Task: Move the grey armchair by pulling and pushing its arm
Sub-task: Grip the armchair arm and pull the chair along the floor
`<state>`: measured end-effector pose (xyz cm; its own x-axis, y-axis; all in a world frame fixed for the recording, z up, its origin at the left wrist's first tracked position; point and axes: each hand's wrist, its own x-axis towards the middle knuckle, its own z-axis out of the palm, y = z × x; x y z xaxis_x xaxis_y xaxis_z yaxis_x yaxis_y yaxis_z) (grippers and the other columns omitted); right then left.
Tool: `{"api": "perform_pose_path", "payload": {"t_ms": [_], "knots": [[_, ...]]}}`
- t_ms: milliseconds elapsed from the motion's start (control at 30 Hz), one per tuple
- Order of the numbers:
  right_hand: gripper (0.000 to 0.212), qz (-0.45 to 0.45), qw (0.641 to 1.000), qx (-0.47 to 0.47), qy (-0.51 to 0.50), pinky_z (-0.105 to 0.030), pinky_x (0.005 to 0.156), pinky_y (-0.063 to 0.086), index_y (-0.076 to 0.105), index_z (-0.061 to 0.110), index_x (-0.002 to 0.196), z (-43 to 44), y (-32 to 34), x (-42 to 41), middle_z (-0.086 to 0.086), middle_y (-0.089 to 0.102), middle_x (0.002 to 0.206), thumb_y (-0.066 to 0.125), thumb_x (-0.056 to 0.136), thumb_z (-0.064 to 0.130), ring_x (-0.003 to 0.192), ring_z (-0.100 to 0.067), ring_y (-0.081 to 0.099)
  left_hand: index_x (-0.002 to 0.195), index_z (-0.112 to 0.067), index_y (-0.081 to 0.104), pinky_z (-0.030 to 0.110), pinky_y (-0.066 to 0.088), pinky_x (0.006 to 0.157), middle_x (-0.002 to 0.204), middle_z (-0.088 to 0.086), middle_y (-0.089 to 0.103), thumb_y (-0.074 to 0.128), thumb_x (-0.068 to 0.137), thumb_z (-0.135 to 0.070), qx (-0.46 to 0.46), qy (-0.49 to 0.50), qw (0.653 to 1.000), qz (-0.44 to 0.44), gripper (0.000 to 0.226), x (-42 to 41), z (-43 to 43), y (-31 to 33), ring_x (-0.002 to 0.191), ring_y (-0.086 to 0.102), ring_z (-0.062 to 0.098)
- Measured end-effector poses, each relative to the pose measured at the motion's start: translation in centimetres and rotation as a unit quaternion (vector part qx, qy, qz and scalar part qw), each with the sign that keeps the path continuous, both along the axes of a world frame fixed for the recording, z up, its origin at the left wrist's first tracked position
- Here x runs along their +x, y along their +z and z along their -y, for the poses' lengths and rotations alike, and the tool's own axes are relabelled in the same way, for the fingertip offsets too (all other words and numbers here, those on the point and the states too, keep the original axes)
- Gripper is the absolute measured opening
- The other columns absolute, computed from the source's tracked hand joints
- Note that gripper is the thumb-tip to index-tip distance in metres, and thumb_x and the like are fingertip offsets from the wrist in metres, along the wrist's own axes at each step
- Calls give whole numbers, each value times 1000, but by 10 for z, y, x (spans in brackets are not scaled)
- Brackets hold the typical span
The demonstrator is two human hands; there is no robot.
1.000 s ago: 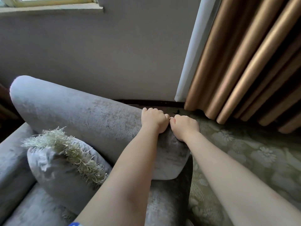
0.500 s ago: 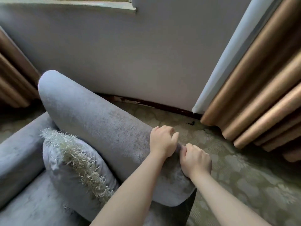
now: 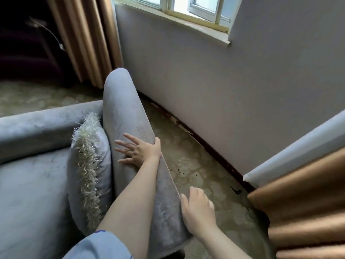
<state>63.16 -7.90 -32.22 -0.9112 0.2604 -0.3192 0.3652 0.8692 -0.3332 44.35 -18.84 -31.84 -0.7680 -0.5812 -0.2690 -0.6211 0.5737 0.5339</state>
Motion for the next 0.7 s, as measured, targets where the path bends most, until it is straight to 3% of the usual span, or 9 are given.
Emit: {"api": "perform_pose_path", "payload": {"t_ms": [233, 467, 600, 700], "knots": [[49, -71, 985, 4, 158, -35, 109, 26, 35, 18, 140, -30, 17, -82, 2, 37, 144, 31, 98, 43, 134, -15, 31, 147, 3, 5, 55, 0, 112, 152, 33, 3, 47, 82, -56, -66, -8, 998, -14, 97, -5, -3, -14, 143, 0, 39], [40, -126, 934, 21, 334, -33, 98, 37, 48, 13, 124, 0, 26, -201, -4, 47, 132, 36, 96, 39, 123, -21, 43, 147, 0, 12, 46, 6, 114, 153, 28, 12, 37, 84, -61, -149, -2, 989, -21, 92, -10, 0, -36, 143, 10, 34], [37, -155, 892, 10, 424, -37, 93, 40, 50, 10, 120, 20, 35, -257, -6, 49, 126, 42, 94, 35, 114, -26, 48, 149, -3, 6, 42, 1, 115, 155, 24, 6, -3, 69, -68, -171, -2, 985, -11, 104, -9, 2, -33, 145, 7, 29], [41, -169, 874, 7, 456, -38, 94, 40, 48, 9, 124, 39, 38, -290, -10, 46, 131, 44, 93, 35, 118, -29, 46, 149, -4, 2, 40, -7, 115, 156, 21, 0, 7, 73, -69, -161, -8, 987, -19, 100, -7, 1, -31, 145, 0, 27]]}}
